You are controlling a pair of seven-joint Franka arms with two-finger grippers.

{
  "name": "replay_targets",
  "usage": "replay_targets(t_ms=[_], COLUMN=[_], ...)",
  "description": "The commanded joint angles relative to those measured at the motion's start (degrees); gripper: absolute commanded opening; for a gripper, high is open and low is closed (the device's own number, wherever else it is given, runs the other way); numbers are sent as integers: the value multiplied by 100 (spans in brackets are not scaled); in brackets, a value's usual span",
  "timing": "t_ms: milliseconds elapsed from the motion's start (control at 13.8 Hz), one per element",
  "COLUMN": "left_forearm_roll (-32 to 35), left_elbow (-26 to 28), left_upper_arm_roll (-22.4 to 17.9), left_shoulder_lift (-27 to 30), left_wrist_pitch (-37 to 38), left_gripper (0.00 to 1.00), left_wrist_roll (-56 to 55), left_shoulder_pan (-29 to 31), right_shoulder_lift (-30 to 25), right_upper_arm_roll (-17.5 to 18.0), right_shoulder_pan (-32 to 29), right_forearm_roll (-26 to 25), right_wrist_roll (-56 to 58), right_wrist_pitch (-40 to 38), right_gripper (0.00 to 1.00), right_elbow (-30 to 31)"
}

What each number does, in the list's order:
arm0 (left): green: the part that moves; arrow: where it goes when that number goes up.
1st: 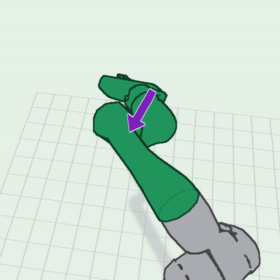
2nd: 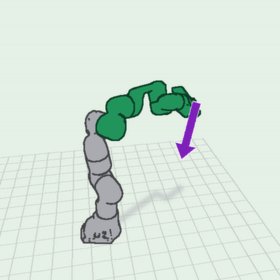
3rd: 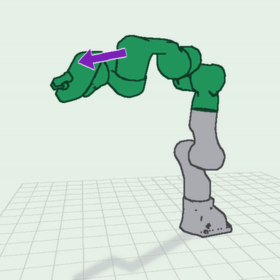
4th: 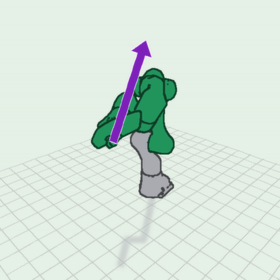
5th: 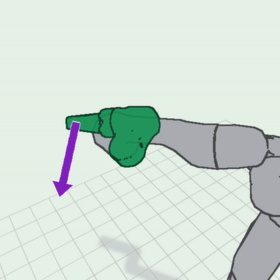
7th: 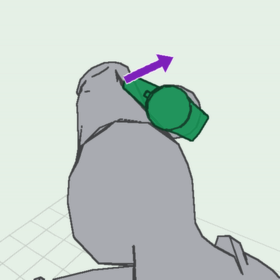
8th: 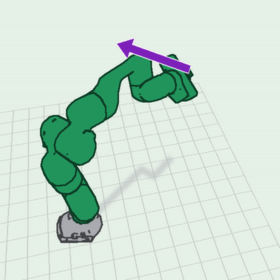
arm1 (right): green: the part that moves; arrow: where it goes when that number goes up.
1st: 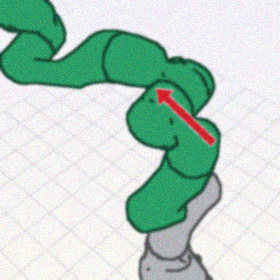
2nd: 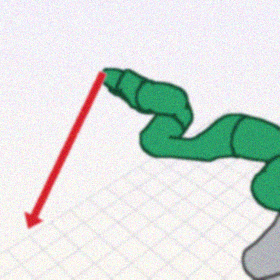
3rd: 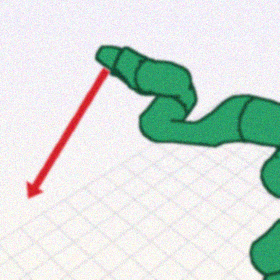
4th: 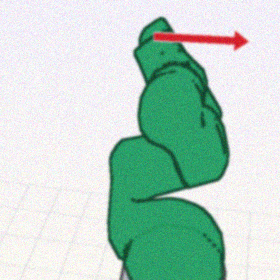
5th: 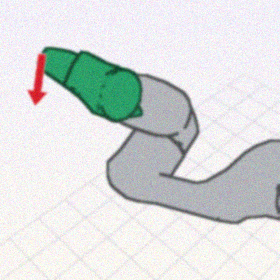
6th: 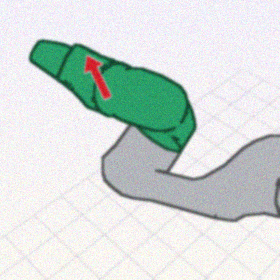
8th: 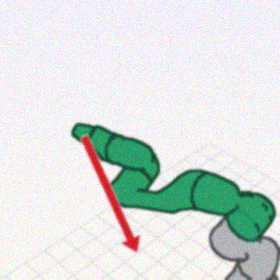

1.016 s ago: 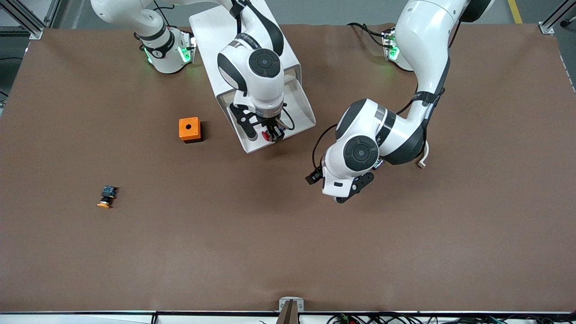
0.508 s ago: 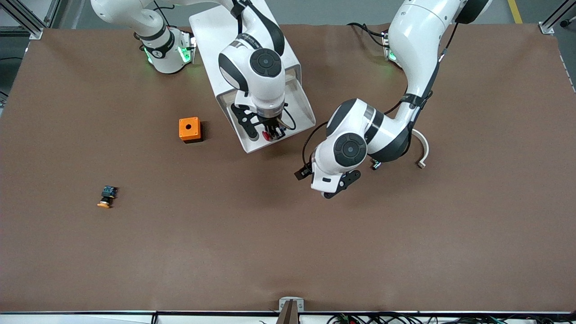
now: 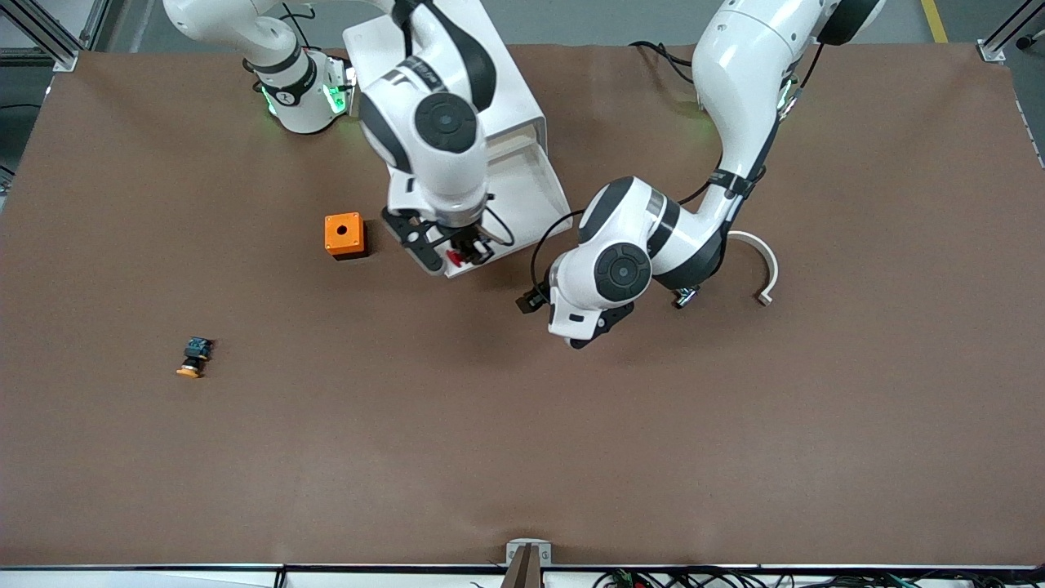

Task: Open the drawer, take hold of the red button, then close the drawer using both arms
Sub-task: 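Lift the red button out with the right gripper while the left gripper pushes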

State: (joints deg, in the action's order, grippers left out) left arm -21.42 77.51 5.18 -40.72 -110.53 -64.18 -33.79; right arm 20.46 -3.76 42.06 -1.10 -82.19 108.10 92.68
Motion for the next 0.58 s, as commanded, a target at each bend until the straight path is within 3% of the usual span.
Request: replay_targets(t_ms=[0, 290, 508], left_forearm_roll=[-283, -284, -284], left_elbow=[159, 317, 405], left_upper_arm_roll=[-9, 0, 17], left_shoulder_lift=[37, 37, 72], left_wrist_pitch=[-100, -91, -91], left_gripper=[100, 100, 100], left_wrist_roll=[-16, -279, -507], left_shoulder_pan=[-241, -550, -734], right_shoulder_lift=[-402, -429, -359], right_upper_arm_roll=[77, 68, 77], right_shoulder_pan=[-906, -2198, -3192], right_forearm_roll=[5, 5, 5], right_wrist_roll=[1839, 4372, 6218], right_wrist_pitch=[-376, -334, 279], right_gripper=[0, 0, 0], right_elbow=[92, 233, 522])
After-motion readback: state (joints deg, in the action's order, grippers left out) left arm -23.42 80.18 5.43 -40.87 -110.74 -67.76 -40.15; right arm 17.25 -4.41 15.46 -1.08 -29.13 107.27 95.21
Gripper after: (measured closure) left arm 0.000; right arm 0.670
